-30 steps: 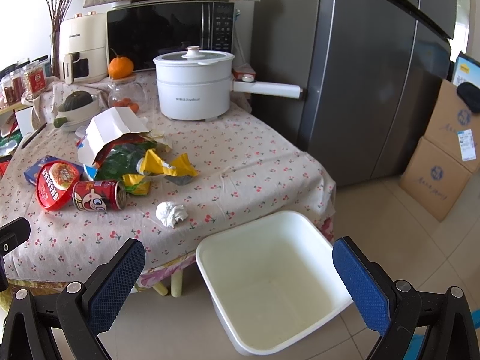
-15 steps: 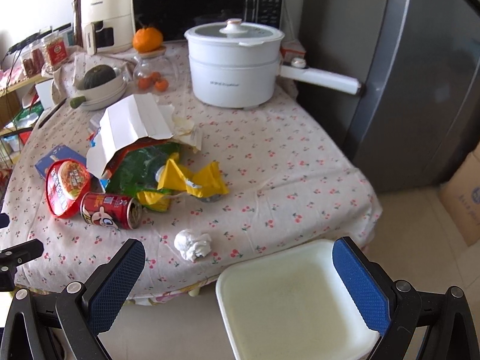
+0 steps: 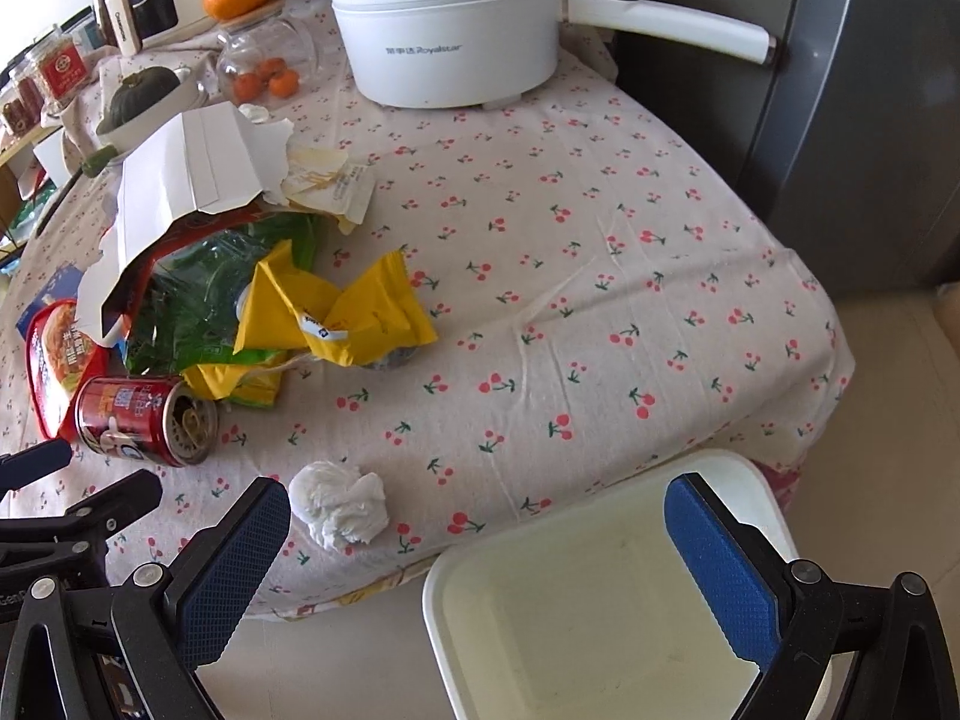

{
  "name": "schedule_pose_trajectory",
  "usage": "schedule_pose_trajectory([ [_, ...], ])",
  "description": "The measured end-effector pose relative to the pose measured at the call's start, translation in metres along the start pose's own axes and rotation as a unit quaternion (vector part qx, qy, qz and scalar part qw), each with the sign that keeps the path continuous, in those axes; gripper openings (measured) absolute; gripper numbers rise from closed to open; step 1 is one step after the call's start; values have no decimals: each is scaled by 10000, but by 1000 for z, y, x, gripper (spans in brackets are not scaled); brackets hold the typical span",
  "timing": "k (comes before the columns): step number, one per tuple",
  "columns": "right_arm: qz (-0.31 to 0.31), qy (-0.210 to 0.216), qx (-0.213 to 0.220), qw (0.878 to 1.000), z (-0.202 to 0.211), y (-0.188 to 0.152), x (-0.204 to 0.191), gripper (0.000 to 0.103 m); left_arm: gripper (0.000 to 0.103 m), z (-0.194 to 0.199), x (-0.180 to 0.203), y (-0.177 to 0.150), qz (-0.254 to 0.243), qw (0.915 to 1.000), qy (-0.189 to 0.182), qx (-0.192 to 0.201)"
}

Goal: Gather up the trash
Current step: 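Reach the left gripper to the red cartoon can and close on it, then grasp the white paper box with the right gripper while the left gripper holds the can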

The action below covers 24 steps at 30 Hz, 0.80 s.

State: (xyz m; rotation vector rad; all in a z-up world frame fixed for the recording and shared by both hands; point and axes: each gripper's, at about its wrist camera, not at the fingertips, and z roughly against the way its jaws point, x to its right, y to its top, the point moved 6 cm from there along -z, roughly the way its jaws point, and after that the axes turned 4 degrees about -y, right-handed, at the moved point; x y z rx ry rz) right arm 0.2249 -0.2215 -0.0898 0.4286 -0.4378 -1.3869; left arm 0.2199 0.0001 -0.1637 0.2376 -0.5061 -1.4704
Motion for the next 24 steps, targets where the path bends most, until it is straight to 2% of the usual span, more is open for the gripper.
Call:
schedule_pose_trajectory([
  [9,-13,101,-11,9999,-10,12,-5,103,102,-15,-11,14,226,9993,212,199],
  [12,-29,120,23,9999,-9,16,-8,102,96,-17,-13,17,230,9995,17,230],
  [13,-27,116,51,9999,-8,18,-8,102,89,-17,-14,17,224,9994,-59,242],
  [19,-83,388,211,9990,-5,33,-20,103,89,-12,-18,16,164,9992,-242,276],
  [24,-228,767,223,9965,-5,45,-37,103,89,10,-21,14,95,9986,-365,362],
])
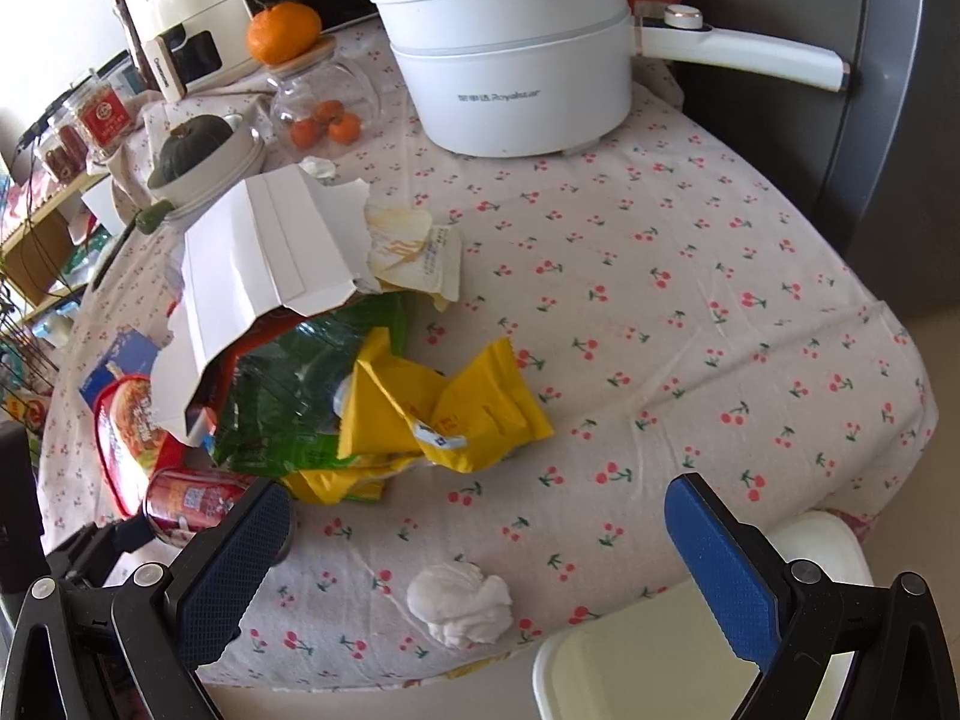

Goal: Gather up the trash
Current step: 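Grasp the white paper box with the right gripper while the left gripper holds the can, then drop the white box into the white bin with the right gripper while the left carries the can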

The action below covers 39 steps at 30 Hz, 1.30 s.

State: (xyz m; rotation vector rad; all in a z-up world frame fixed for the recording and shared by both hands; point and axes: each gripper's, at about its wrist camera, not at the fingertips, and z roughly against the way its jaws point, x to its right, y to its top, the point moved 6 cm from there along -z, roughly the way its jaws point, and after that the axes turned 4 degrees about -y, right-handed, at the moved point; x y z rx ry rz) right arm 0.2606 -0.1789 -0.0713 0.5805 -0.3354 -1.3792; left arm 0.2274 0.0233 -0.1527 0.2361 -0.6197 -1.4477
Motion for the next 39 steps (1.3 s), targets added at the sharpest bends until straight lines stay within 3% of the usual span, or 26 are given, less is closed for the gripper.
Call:
schedule_pose_trajectory([
  [7,-253,566,-49,9981,-5,10,-27,94,89,45,-13,1,-249,9996,25,152],
  [9,-399,837,-116,9956,-11,13,-36,86,89,57,-20,2,-272,9994,49,194],
  [11,-566,1260,-214,9902,-18,16,-46,71,89,68,-28,1,-279,9992,30,282],
  [16,-952,2294,-306,9682,-34,26,-80,47,89,82,-47,4,-118,9992,-13,380],
  [19,-1066,2258,-288,9679,-49,31,-91,37,89,88,-58,9,25,9990,-48,443],
  [22,-1364,2173,-256,9662,-63,36,-87,34,89,94,-64,13,57,9986,0,529],
  [32,-2025,2408,-75,9492,-95,54,-74,32,89,89,-72,22,64,9986,60,529],
  [35,-2096,2686,45,9402,-99,56,-76,14,89,88,-72,23,56,9986,98,524],
  [39,-1913,2891,353,9373,-78,64,-84,4,89,91,-72,24,99,9983,58,578],
])
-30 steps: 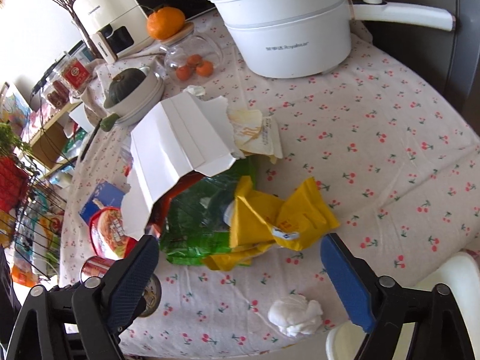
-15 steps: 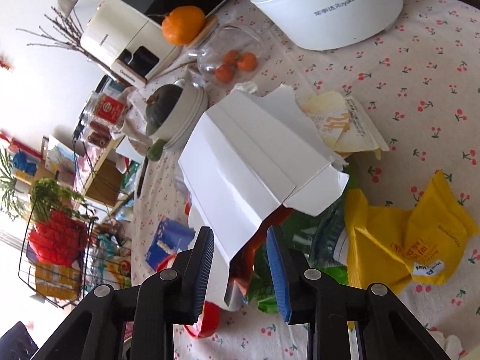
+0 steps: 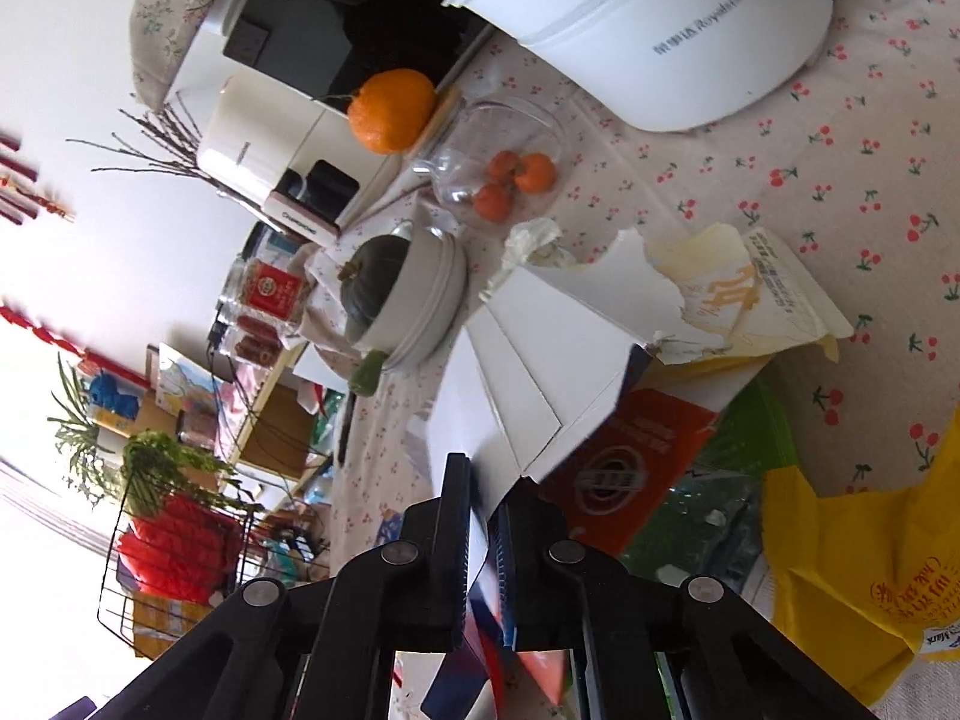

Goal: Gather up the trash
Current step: 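Drop the white box into the white bin with the right gripper while the left carries the can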

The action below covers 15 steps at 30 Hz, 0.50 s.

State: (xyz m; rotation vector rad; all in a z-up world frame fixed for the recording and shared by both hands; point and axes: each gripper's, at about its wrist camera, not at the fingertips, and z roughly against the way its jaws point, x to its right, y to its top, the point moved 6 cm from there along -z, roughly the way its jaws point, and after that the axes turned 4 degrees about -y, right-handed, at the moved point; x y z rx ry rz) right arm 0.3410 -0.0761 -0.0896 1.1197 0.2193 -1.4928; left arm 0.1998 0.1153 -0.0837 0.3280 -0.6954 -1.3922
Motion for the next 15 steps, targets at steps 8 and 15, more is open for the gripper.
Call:
schedule_pose_trajectory([
  [8,593,268,435,9969,64,8,-45,1,89,14,15,0,-54,9996,-193,194],
  [15,1038,-75,534,9931,148,3,-52,1,89,19,53,-16,-224,9976,-655,90],
])
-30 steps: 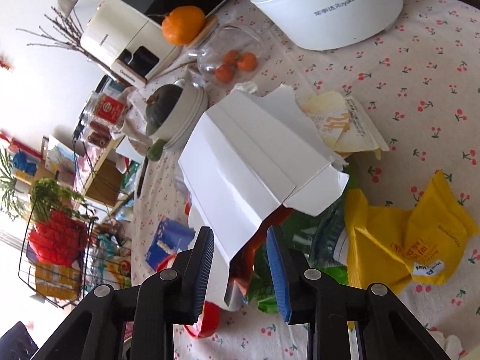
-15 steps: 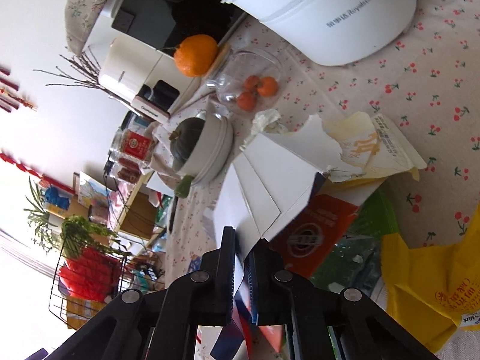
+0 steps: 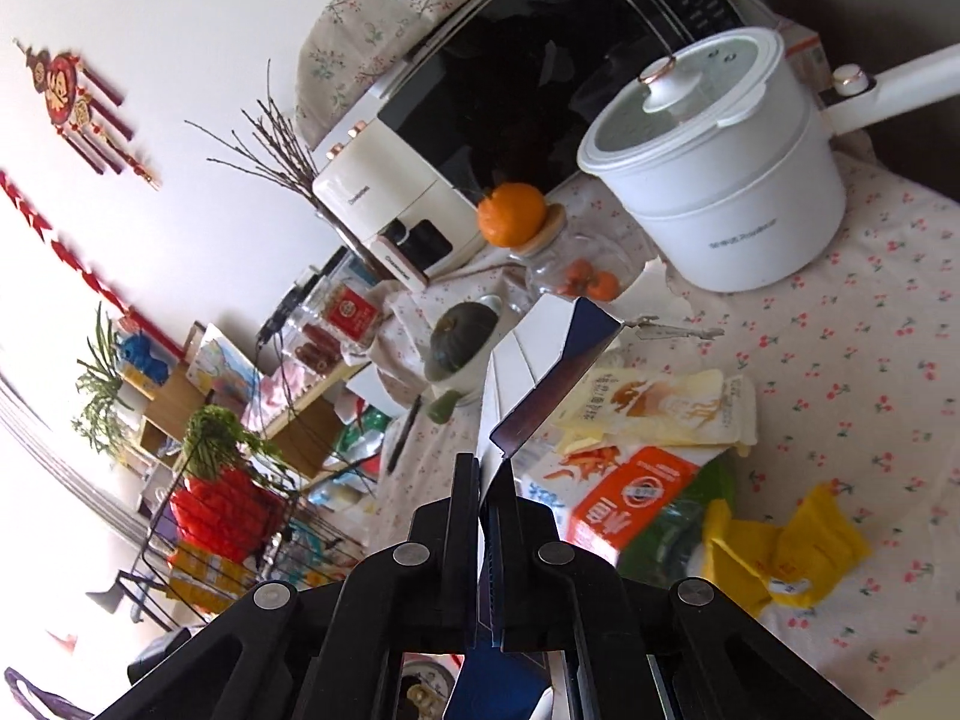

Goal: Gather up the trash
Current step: 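Drop the white box into the white bin with the right gripper while the left carries the can, then lower the red can over the bin and open the left gripper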

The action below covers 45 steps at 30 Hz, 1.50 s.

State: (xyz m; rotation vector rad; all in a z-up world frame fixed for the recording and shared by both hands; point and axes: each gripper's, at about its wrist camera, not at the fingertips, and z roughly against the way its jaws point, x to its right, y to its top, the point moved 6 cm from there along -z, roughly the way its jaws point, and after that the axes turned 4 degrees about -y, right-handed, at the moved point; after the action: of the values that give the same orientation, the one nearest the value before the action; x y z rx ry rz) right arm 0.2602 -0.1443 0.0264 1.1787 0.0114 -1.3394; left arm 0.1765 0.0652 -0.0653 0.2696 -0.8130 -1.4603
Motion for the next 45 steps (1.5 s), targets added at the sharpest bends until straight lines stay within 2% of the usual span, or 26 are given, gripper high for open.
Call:
schedule_pose_trajectory([
  [6,78,-906,-323,9953,73,-35,54,1,89,-9,60,-21,-519,9979,-351,-148],
  [12,-184,-1814,-1005,9781,115,-91,136,1,89,-31,111,-53,-873,9924,-726,-477],
  [16,-498,-2138,-1642,9617,111,-132,188,2,89,-48,134,-75,-1031,9878,-902,-739],
  [21,-919,-2121,-2050,9511,84,-151,230,3,89,-65,150,-92,-1318,9825,-933,-924],
  [24,-944,-2399,-2159,9418,75,-153,246,11,89,-74,154,-98,-1422,9802,-930,-1021],
  [25,-981,-2516,-2213,9371,75,-154,251,25,89,-76,156,-100,-1457,9794,-922,-1052],
  [26,-1035,-2572,-2232,9345,76,-155,255,44,89,-79,157,-101,-1492,9786,-915,-1083],
  [28,-1076,-2724,-2212,9302,81,-154,259,54,89,-83,159,-104,-1555,9772,-910,-1118],
  [33,-927,-2868,-2178,9283,95,-147,251,56,89,-98,173,-111,-1755,9718,-983,-1234],
  [36,-726,-2929,-2079,9304,105,-141,237,64,89,-112,184,-117,-1912,9671,-1029,-1322],
  [41,-332,-3335,-1838,9241,129,-130,224,69,89,-136,210,-134,-2249,9550,-1209,-1512],
  [45,-376,-3580,-1483,9211,153,-115,231,72,89,-154,226,-148,-2442,9456,-1335,-1683],
])
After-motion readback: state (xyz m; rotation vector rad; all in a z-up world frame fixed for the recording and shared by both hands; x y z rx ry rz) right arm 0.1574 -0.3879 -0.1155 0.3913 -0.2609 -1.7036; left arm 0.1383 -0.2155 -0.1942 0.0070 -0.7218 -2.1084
